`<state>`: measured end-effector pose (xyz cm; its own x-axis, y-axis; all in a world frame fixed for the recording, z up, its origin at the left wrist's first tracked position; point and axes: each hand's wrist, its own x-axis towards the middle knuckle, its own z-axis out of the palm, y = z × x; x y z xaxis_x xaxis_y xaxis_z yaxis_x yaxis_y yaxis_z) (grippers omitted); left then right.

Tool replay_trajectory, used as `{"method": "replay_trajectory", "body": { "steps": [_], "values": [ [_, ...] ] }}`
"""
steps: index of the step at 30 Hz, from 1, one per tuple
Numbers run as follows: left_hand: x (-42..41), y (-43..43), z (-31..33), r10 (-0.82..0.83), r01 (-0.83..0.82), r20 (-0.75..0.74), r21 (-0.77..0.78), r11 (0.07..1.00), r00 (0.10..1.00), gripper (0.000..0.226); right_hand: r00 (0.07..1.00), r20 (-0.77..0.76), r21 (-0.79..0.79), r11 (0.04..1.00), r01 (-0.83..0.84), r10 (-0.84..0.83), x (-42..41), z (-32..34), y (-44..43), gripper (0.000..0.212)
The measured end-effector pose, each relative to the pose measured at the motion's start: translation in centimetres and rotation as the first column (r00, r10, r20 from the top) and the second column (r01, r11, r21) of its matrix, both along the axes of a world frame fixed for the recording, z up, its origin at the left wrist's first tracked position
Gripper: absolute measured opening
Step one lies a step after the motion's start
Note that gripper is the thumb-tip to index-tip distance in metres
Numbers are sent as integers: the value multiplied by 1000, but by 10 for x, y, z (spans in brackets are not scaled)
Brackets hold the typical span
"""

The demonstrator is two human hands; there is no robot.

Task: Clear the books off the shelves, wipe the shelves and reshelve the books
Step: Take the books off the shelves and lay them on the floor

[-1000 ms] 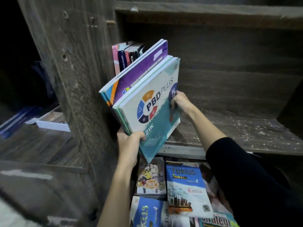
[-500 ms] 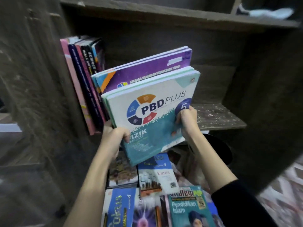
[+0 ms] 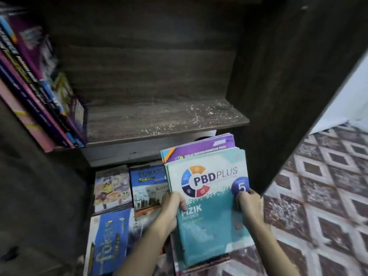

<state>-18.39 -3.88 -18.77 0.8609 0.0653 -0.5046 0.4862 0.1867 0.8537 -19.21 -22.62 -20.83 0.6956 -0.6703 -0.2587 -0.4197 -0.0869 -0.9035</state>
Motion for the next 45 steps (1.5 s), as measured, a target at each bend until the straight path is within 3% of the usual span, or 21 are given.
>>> {"method": "replay_trajectory", "body": {
  "steps": [3,6,8,11,14,18,20,23,28,33,39,45],
  "values": [
    [-6,-21,-40,22,-23,-118,-8,1000,993,12,994,-110,-22,1000,-1,-2,-13,-34,-18,26],
    [-11,-35,-83,33,-15,-276,67,998,961,18,971,-236,-22,999,-30,24,-20,-70,-32,26],
    [-18,-43,-104,29,7,-329,109,994,944,29,952,-304,-15,999,-31,25,-29,-90,-40,36],
    [-25,-53,-128,-39,105,-405,142,984,913,16,899,-435,12,999,-36,38,-41,-114,-46,37],
    [-24,-59,-165,-77,165,-451,159,973,889,23,849,-526,37,999,-36,50,-49,-142,-52,53],
    [-27,-60,-200,-100,198,-511,140,970,854,18,789,-610,22,998,-67,66,-52,-161,-57,40],
    [-27,-58,-212,-81,179,-554,126,976,829,18,757,-649,-3,994,-107,79,-48,-167,-57,44],
    [-24,-53,-230,-31,135,-584,134,982,811,39,710,-694,-17,984,-178,116,-35,-174,-52,32],
    [-7,-41,-241,112,23,-534,239,971,838,32,683,-712,-8,971,-240,163,-9,-181,-37,36],
    [3,-39,-242,236,-76,-362,406,911,902,35,686,-693,9,954,-300,222,8,-190,-23,29],
    [11,-29,-246,107,132,-348,596,792,931,32,678,-687,23,940,-340,262,20,-194,-20,29],
    [18,-21,-251,77,172,-377,584,793,923,22,699,-652,49,936,-349,295,20,-193,-24,23]
  ]
}}
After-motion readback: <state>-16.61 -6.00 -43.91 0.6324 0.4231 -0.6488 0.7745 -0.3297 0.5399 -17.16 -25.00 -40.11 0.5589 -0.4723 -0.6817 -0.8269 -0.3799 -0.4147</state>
